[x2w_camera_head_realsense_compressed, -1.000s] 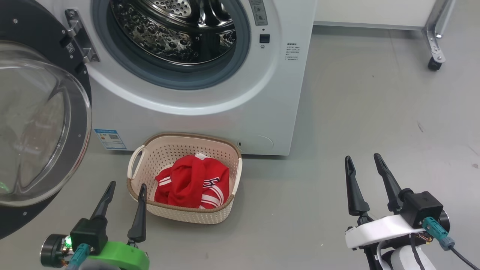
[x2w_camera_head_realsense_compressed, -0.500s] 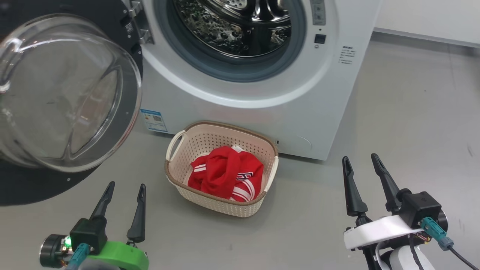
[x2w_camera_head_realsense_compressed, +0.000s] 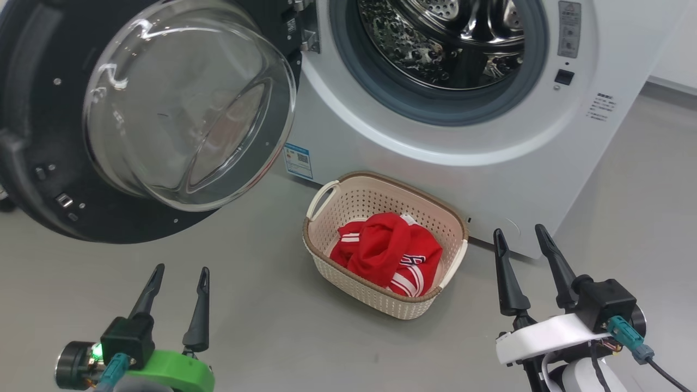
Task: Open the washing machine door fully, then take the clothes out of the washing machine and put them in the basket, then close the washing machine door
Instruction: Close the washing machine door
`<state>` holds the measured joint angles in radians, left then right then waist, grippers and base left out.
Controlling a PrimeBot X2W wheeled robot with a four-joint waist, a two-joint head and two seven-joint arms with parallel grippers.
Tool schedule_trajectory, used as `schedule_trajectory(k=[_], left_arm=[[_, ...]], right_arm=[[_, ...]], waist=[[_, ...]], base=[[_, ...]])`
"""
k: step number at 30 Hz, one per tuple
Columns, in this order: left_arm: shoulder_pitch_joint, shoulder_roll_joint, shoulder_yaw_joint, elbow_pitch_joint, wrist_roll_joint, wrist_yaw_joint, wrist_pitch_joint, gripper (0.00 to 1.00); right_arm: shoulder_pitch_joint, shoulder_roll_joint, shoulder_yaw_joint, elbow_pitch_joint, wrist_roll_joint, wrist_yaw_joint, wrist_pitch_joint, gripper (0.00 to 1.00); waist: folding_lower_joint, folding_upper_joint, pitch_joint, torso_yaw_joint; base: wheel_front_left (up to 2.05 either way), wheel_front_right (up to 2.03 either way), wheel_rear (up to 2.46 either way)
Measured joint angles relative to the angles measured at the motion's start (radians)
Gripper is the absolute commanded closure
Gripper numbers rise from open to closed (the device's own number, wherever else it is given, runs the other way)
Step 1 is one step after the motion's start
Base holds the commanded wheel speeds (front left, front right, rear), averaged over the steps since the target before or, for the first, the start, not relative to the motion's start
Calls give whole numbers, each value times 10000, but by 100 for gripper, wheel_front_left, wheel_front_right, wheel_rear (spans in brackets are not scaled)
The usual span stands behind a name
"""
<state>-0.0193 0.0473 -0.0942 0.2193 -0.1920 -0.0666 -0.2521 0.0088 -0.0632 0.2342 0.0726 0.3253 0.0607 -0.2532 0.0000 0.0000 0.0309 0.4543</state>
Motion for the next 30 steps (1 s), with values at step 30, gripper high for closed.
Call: schedule_trajectory(k=[30], left_arm=[[261, 27, 838, -734, -31, 426, 0, 0]], right_arm=[[-868, 19, 959, 700, 2, 349, 2, 0]], waist=[[0, 0, 288, 946]], base=[[0, 0, 0]])
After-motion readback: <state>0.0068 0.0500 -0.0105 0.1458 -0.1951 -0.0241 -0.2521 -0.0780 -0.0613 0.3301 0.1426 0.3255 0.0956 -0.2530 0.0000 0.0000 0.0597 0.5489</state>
